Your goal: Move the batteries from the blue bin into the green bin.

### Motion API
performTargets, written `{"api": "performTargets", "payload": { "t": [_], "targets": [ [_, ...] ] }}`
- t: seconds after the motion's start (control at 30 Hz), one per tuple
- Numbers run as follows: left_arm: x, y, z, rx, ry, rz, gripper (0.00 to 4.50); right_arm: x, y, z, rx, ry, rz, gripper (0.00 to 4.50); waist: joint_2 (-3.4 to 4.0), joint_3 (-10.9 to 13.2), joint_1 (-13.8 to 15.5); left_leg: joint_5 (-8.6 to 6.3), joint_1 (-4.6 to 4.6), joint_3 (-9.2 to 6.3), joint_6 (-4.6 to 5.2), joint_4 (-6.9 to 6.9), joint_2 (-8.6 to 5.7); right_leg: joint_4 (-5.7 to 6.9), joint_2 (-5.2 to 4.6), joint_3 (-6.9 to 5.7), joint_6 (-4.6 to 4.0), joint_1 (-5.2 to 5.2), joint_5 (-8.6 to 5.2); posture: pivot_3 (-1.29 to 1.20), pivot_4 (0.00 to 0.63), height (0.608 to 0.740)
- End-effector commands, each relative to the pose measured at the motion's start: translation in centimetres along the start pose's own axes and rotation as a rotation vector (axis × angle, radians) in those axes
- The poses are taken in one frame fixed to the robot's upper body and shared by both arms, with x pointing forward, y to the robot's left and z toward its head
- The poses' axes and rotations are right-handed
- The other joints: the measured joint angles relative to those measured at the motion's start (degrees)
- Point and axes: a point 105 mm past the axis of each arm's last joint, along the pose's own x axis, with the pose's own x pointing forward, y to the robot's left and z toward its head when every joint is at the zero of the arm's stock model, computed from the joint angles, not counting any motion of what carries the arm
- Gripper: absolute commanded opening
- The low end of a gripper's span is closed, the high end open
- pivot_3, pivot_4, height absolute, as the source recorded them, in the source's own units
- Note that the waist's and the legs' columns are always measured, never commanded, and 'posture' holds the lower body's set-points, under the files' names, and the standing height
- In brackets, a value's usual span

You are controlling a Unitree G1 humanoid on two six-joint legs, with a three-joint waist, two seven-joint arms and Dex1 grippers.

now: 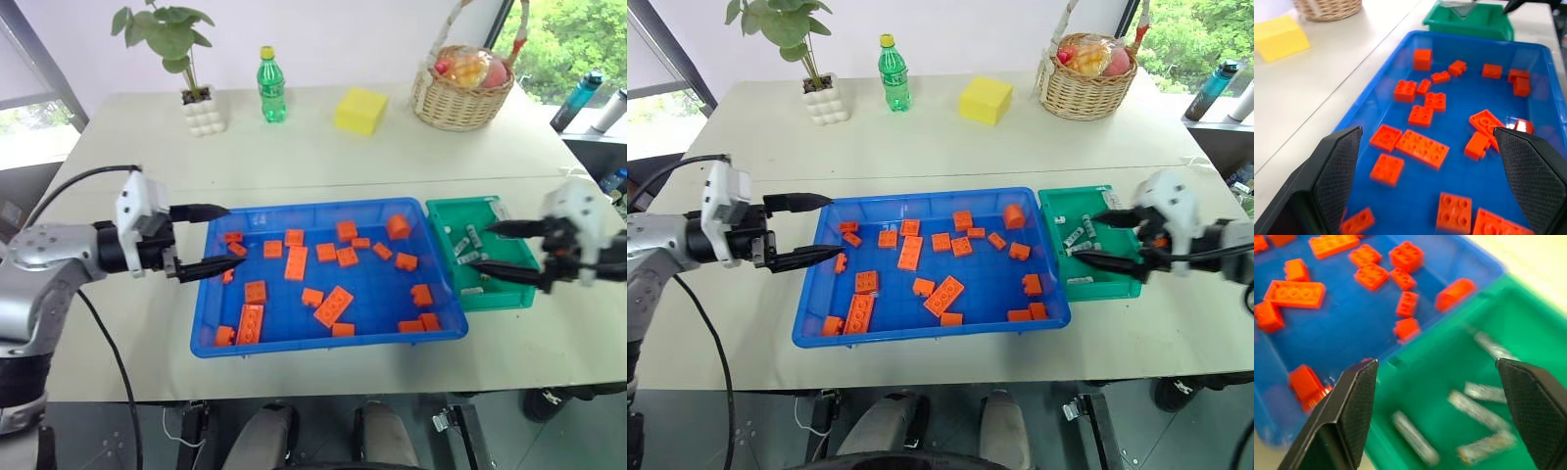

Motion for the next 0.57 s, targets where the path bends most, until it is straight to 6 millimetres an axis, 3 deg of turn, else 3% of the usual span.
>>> {"api": "performTargets", "payload": {
  "t": [0.03,0.23,0.57],
  "targets": [
    [-2.3,1.1,1.9,0.01,-0.037,0.079,4.5,-3.7,-1.7,0.8,0.006,-0.039,-0.024,3.96,0.0,0.0,-0.03,0.0,0.01,0.0,0.0,-0.01,0.0,-0.02,0.0,0.0,0.0,0.01,0.0,0.0,0.15,0.737],
    [-4.2,1.5,2.8,0.005,-0.035,0.139,4.5,-5.8,-2.0,0.6,0.058,-0.057,-0.001,3.96,0.0,0.0,-0.3,0.0,0.04,0.03,0.0,-0.03,0.04,-0.02,0.0,0.01,0.0,0.01,0.0,0.0,0.15,0.737],
    [-5.1,1.1,2.6,0.012,-0.013,0.149,4.5,-4.4,-2.1,-0.5,0.08,-0.087,-0.019,3.96,0.0,0.0,-0.06,0.0,0.03,0.04,0.0,-0.04,0.05,-0.06,-0.01,0.02,0.0,0.02,0.0,0.0,0.15,0.737]
  ]
}}
